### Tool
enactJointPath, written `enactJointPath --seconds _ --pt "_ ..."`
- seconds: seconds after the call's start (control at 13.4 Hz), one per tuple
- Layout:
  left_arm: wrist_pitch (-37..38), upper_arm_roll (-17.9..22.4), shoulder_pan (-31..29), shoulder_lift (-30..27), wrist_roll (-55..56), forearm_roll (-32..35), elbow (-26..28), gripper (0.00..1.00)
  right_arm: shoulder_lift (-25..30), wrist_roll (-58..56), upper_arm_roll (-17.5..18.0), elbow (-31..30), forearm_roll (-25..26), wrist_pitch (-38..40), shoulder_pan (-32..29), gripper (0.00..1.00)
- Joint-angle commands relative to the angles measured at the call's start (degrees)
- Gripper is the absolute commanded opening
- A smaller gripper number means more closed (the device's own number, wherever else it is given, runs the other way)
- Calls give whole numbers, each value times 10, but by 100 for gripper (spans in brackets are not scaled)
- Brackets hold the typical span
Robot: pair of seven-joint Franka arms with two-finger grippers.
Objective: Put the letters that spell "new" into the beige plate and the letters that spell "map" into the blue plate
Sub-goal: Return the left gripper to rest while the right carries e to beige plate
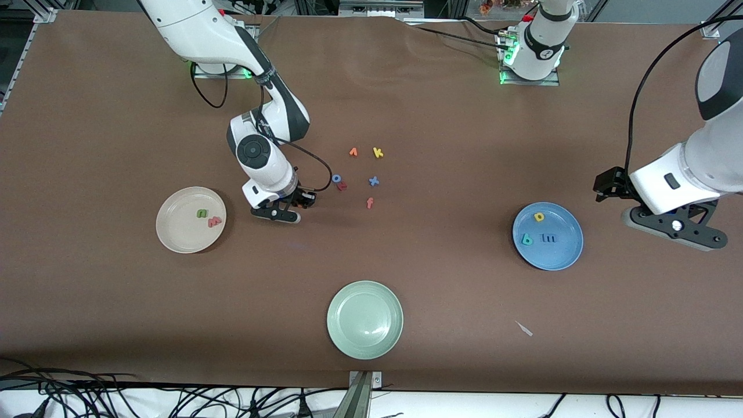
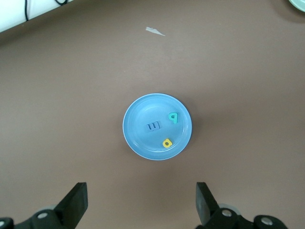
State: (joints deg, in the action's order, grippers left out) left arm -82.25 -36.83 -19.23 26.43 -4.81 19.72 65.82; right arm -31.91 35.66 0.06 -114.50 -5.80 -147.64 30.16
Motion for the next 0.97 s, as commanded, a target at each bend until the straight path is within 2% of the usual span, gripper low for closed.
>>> enactJointPath --seconds 0.0,0.22,0.45,0.6,0.67,0.75,0.9 --pt "9 2 -15 -9 9 -14 -2 100 1 -4 -1 24 -6 40 1 24" --pt "9 2 -41 -9 12 -78 -3 100 6 -14 -6 53 -5 104 -2 24" --pt "9 1 -48 -17 12 -82 -3 100 11 -32 -17 58 -2 118 -2 24" --pt "3 5 -47 -51 26 -96 19 100 19 -85 -46 58 -2 146 -2 24" --pt "-3 11 -41 -82 44 -107 56 100 25 -119 -62 57 -2 162 -2 24" --pt "-13 24 -27 -113 69 -109 89 100 29 -151 -79 57 -2 176 -2 24" --pt "-38 93 31 -164 110 -145 147 100 35 -210 -111 57 -2 205 -2 24"
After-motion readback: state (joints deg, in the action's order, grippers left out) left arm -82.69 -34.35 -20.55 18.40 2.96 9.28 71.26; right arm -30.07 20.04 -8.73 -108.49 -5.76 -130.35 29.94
